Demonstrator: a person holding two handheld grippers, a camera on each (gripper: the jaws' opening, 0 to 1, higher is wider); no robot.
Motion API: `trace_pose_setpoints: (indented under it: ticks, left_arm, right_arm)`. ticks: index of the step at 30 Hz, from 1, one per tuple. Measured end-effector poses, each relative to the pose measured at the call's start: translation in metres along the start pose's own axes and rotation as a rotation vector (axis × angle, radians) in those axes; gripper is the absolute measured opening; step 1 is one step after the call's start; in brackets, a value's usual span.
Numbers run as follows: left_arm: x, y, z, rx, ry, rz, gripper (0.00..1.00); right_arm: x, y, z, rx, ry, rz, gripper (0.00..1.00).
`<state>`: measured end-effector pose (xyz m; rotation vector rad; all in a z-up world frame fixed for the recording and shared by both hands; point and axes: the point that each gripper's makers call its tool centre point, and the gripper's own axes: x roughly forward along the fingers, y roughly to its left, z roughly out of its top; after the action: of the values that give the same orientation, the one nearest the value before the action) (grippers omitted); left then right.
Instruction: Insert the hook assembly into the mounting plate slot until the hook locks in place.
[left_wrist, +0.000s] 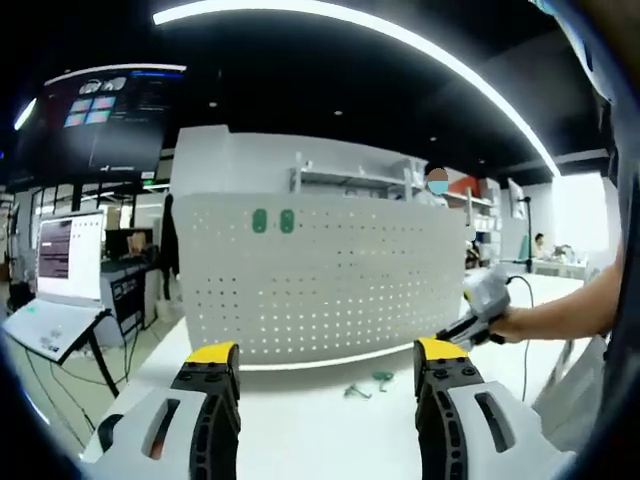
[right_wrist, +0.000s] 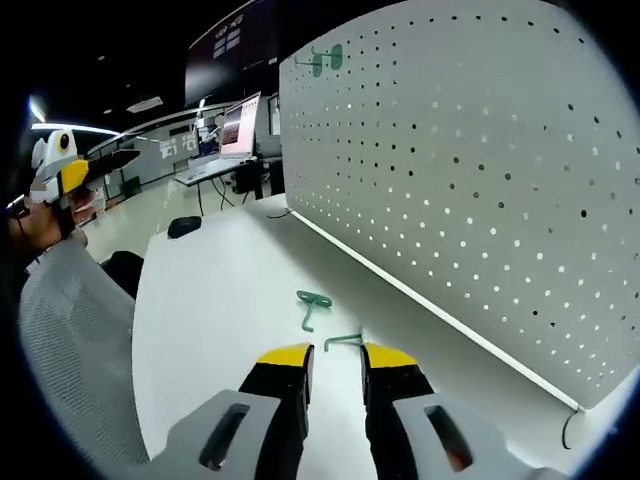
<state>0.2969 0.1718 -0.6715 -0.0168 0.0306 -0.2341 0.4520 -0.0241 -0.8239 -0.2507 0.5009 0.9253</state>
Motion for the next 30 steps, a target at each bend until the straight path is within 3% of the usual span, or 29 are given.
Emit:
trace_pose_setpoints:
  ticks: [17, 30]
  left_arm:
    - [0.002, 0.006, -0.006, 0.048, 0.010, 0.058, 0.69]
    - [0.002, 0.010, -0.011, 0.050, 0.034, 0.073, 0.66]
  right_arm:
    - [0.044, -0.020, -0.026, 0.008, 0.056, -0.023, 0.12]
    - [0.060, -0.025, -0.035, 0.014, 0.070, -0.024, 0.07]
